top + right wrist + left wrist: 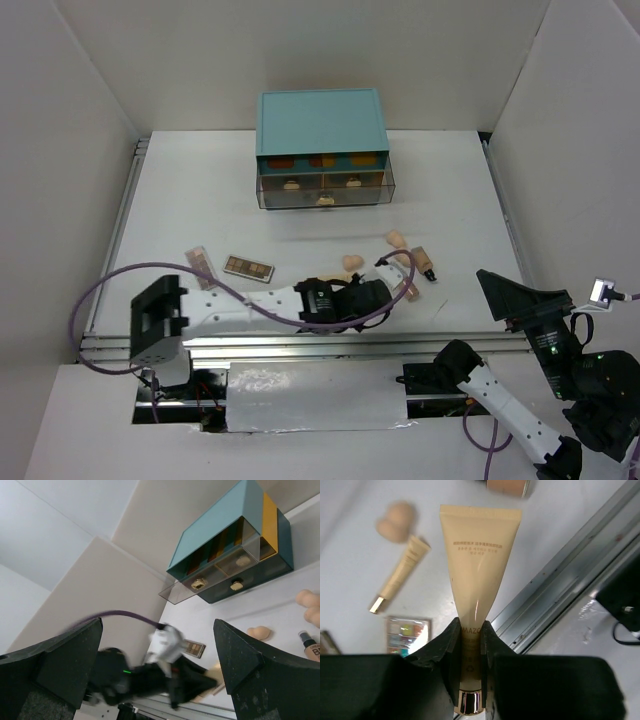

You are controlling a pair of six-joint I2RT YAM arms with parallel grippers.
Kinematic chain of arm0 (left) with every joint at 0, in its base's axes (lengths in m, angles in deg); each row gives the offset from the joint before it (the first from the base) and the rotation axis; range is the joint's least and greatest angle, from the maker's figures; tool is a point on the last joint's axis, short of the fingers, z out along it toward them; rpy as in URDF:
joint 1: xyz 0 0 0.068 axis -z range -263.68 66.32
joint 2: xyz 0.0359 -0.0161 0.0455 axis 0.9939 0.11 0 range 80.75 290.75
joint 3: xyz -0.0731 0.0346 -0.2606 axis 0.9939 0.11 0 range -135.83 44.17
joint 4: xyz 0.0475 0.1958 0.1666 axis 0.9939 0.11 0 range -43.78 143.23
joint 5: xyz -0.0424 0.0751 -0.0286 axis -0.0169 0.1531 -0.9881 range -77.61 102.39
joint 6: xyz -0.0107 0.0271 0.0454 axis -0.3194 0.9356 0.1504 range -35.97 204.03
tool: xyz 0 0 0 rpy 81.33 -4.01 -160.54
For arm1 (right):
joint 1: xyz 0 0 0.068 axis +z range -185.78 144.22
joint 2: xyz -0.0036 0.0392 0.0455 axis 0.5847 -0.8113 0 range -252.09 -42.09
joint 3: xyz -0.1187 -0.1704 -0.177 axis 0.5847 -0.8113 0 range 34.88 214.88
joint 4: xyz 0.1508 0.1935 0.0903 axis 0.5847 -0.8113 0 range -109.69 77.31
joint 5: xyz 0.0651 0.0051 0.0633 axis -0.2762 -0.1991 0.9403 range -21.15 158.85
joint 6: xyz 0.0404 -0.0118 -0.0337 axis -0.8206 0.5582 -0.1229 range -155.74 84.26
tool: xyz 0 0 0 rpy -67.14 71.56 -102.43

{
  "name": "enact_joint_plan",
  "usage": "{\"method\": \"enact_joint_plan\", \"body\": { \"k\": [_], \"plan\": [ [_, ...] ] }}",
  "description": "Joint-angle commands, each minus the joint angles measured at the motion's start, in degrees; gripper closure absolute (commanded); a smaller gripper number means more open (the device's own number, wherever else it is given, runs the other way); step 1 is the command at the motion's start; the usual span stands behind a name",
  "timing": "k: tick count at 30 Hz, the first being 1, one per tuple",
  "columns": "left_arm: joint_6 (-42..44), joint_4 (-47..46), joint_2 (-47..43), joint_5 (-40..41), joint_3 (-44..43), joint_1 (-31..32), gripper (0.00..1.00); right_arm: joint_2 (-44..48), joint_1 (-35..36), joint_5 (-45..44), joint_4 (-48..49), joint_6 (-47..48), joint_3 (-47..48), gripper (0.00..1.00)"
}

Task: Organize the makeup

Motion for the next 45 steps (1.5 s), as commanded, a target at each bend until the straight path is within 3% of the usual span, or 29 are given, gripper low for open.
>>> {"method": "enact_joint_plan", "body": {
  "k": [1,3,6,10,13,18,24,32,35,36,37,39,40,45],
  "plan": [
    [12.89,1.16,-10.28,3.36,-4.72,-0.09,0.91,-2.03,0.07,-0.95,0.82,1.90,1.22,0.00],
    [17.55,0.90,-14.14,5.11,-5.86,-0.36,0.92,-2.92,0.16,-0.42,2.23,2.51,1.05,0.00],
    [33.19,-3.83,-18.20,9.68,-7.01,-1.76,0.93,-4.67,0.24,0.28,5.47,3.13,-0.70,0.00],
    [52.75,-14.28,-22.76,-0.39,-6.05,-12.10,0.94,-8.45,0.24,2.73,8.30,3.92,-2.12,0.00],
    [61.66,-19.82,-23.48,-7.17,-4.38,-18.88,0.94,-12.23,0.07,5.11,7.68,4.27,-0.98,0.00],
    [65.29,-18.09,-14.79,-18.60,-11.92,-32.33,0.93,-14.70,0.15,11.44,9.00,4.10,-1.94,0.00],
    [66.19,-22.91,-10.12,-22.64,-12.11,-38.23,0.83,-13.73,0.15,12.33,9.09,3.57,-3.70,0.00],
    [64.86,-25.20,-2.66,-26.35,-13.60,-41.31,0.81,-13.99,0.07,10.92,9.53,4.97,-3.26,0.00],
    [64.51,-25.64,-1.51,-27.23,-14.13,-41.31,0.64,-14.61,0.07,10.48,9.70,5.59,-3.00,0.00],
    [64.07,-26.08,-1.42,-27.14,-14.22,-41.40,0.50,-14.78,0.07,10.39,9.88,5.68,-3.17,0.00],
    [63.37,-27.56,-1.85,-27.05,-13.96,-41.40,0.26,-14.87,0.15,10.30,10.23,5.77,-3.52,0.00],
    [61.61,-29.33,-2.82,-25.31,-13.26,-41.40,0.16,-15.14,0.07,10.39,10.93,5.94,-3.96,0.00],
    [61.00,-30.73,-4.22,-25.03,-13.25,-41.31,0.01,-15.66,0.15,10.56,11.63,6.03,-4.22,0.00],
    [51.98,-30.74,-9.76,-23.72,-16.58,-41.14,0.01,-19.69,0.15,11.97,13.66,6.29,-5.54,0.00]
  ]
}}
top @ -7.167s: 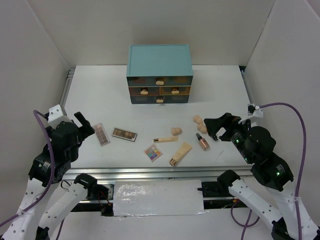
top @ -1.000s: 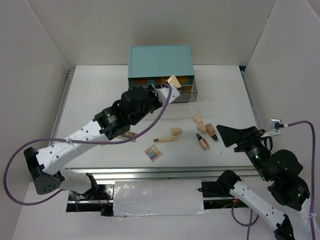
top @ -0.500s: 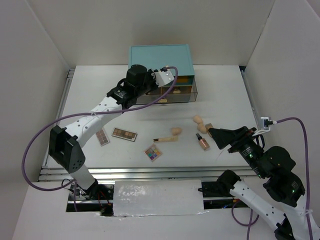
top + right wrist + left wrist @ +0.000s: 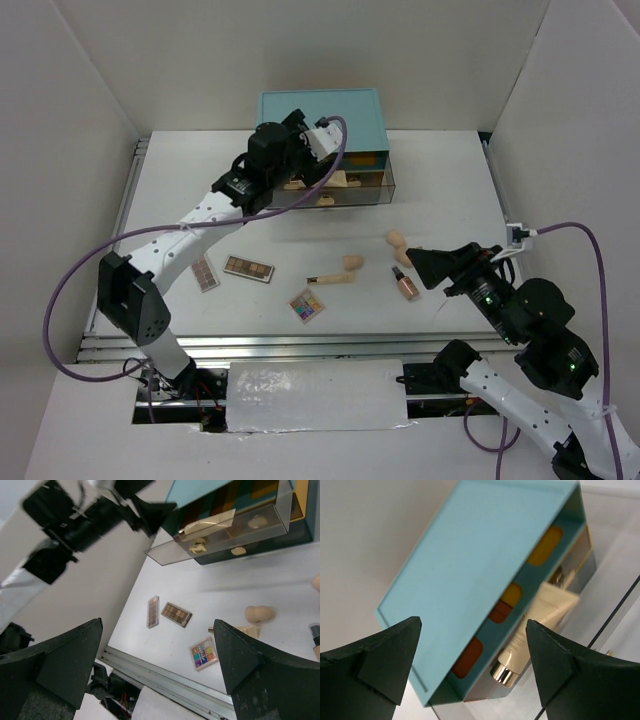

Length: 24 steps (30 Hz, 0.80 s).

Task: Organize the makeup

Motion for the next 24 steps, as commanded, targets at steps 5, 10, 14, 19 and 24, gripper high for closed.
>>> {"method": "enact_joint_plan", "body": {
  "k": [5,10,14,19,24],
  "plan": [
    [-11.36,4.95,-13.80,-3.16,-5.45,3.89,0.01,-3.93,0.05,3.48,6.65,1.40,-2.10,0.00],
    [-9.07,10.85,-20.56,-2.72,6.84,16.09,0.04,-1.39,0.13,4.54,5.52,1.66,-1.57,0.00],
    [-12.67,7.09,-21.28,-3.34,19.65,17.44,0.10,0.72,0.05,5.15,3.58,1.13,-0.52,0.00],
    [-14.52,1.63,-15.40,-2.72,25.66,17.44,0.17,1.69,0.13,7.61,1.29,1.13,1.50,0.00],
    [-13.82,-1.28,-7.68,-1.75,25.76,17.35,0.19,2.84,0.05,8.58,0.33,0.96,2.47,0.00]
  ]
}}
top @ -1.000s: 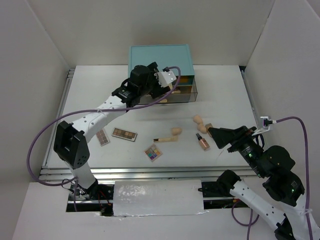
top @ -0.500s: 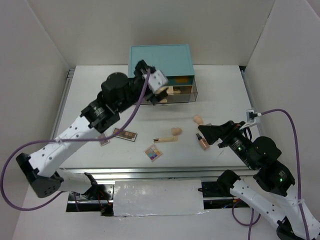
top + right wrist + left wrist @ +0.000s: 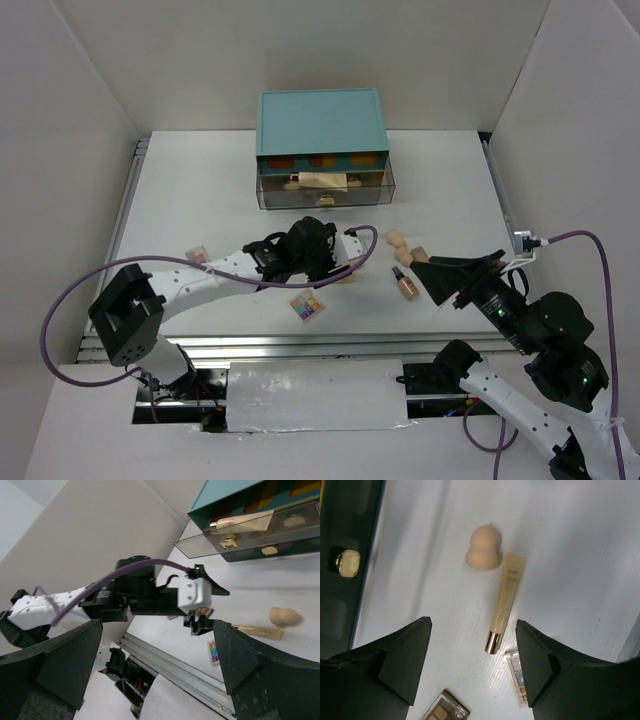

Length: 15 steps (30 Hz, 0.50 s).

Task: Organize the makeup

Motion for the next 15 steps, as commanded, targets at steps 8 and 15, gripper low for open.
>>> {"method": "enact_joint_plan", "body": {
  "k": [8,15],
  "plan": [
    [0.75,-4.33,11.78,-1.27,-6.95,-1.32,0.23,2.36,0.13,3.03,-0.13,-0.14,1.44,0.00],
    [-0.39,-4.50,15.39,-3.12,-5.46,-1.58,0.24,1.48,0.13,3.21,1.10,0.39,1.80,0.00]
  ]
}}
